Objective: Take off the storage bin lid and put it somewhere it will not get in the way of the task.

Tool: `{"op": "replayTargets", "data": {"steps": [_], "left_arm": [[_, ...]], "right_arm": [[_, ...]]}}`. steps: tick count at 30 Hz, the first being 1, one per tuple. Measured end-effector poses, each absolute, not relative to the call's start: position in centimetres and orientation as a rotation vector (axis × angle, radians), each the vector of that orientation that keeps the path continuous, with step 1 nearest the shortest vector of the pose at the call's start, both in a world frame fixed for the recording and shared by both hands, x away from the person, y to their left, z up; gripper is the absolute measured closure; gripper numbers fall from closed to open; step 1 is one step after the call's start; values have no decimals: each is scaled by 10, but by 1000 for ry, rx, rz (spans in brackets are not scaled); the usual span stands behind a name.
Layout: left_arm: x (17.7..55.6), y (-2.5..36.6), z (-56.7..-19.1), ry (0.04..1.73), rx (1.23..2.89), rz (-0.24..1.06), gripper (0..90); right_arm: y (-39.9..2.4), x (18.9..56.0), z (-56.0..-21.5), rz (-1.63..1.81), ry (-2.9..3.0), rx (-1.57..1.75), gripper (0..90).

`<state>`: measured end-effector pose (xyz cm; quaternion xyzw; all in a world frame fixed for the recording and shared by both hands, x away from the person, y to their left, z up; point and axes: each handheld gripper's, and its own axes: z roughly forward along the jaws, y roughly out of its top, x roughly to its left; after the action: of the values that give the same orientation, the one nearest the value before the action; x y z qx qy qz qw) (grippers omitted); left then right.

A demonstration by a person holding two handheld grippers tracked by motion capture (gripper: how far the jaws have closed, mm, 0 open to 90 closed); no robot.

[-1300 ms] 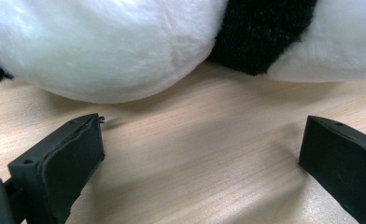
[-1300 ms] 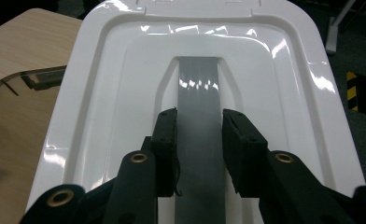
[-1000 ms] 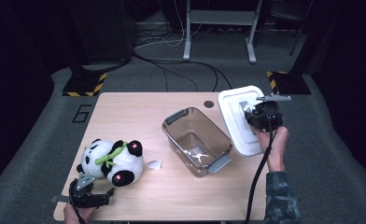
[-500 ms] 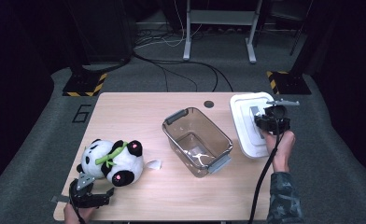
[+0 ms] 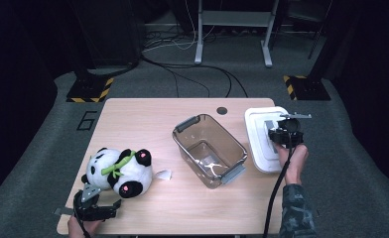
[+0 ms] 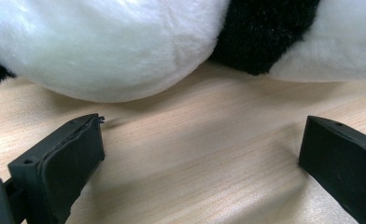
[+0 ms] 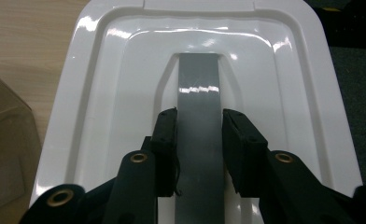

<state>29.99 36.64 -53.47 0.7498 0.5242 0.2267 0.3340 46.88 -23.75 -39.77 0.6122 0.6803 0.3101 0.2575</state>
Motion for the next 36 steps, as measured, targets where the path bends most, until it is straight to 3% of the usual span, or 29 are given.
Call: {"op": "replayTargets", "data": {"steps": [36], "left_arm": [[301,367,-535,1368,1956,590,0]], "right_arm": [[-228,507,-493,727,1872,1859,667]]}}
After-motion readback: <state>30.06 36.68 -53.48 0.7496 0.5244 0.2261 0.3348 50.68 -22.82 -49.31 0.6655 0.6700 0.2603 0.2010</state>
